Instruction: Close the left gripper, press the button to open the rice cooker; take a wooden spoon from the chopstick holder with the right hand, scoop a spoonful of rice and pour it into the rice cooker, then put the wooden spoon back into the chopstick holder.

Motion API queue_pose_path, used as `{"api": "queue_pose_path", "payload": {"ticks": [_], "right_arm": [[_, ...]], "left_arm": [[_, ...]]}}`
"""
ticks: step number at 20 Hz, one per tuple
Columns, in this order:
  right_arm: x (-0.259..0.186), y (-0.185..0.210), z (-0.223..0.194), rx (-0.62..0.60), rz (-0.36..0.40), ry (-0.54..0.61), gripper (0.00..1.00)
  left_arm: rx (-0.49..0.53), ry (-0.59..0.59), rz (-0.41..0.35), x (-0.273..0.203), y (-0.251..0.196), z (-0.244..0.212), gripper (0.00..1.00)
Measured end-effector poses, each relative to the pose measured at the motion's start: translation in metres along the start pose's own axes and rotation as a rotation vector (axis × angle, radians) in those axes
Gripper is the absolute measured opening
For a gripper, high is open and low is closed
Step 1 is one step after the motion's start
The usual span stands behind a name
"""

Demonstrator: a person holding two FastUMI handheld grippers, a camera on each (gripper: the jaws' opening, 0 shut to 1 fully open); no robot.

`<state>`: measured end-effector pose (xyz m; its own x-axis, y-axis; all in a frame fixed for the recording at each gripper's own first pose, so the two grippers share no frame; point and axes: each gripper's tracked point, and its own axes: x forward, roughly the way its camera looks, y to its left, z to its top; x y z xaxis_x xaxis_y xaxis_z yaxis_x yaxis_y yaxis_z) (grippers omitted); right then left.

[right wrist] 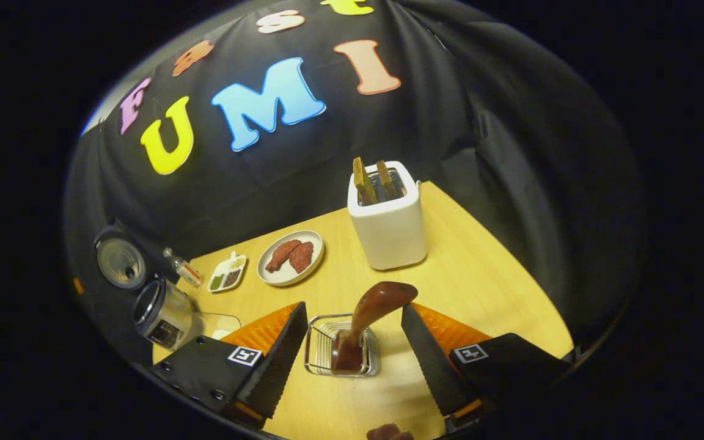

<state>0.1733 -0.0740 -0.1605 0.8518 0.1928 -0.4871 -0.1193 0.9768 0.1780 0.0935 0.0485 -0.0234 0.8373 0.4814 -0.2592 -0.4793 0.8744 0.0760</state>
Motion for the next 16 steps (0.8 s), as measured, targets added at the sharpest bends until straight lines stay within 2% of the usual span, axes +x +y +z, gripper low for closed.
{"api": "queue_pose_path", "payload": {"ticks": [2, 4, 6, 10, 13, 16], "right_arm": [[-0.016, 0.008, 0.000, -0.075, -0.026, -0.004, 0.98], [-0.027, 0.031, 0.021, -0.121, -0.017, -0.056, 0.98], [-0.051, 0.056, 0.059, -0.127, -0.006, -0.129, 0.98], [-0.078, 0.091, 0.105, -0.106, -0.018, -0.269, 0.98], [-0.095, 0.103, 0.115, -0.115, -0.051, -0.323, 0.98], [-0.109, 0.099, 0.111, -0.146, -0.120, -0.334, 0.98]], "left_arm": [[-0.011, -0.036, -0.005, 0.015, 0.015, 0.028, 0.94], [-0.012, -0.068, -0.002, 0.038, 0.033, 0.059, 0.94], [-0.017, -0.089, -0.001, 0.064, 0.051, 0.086, 0.95], [-0.058, -0.119, -0.051, 0.126, 0.075, 0.131, 0.94], [-0.088, -0.089, -0.085, 0.184, 0.091, 0.139, 0.94], [-0.175, -0.028, -0.121, 0.242, 0.101, 0.133, 0.94]]}}
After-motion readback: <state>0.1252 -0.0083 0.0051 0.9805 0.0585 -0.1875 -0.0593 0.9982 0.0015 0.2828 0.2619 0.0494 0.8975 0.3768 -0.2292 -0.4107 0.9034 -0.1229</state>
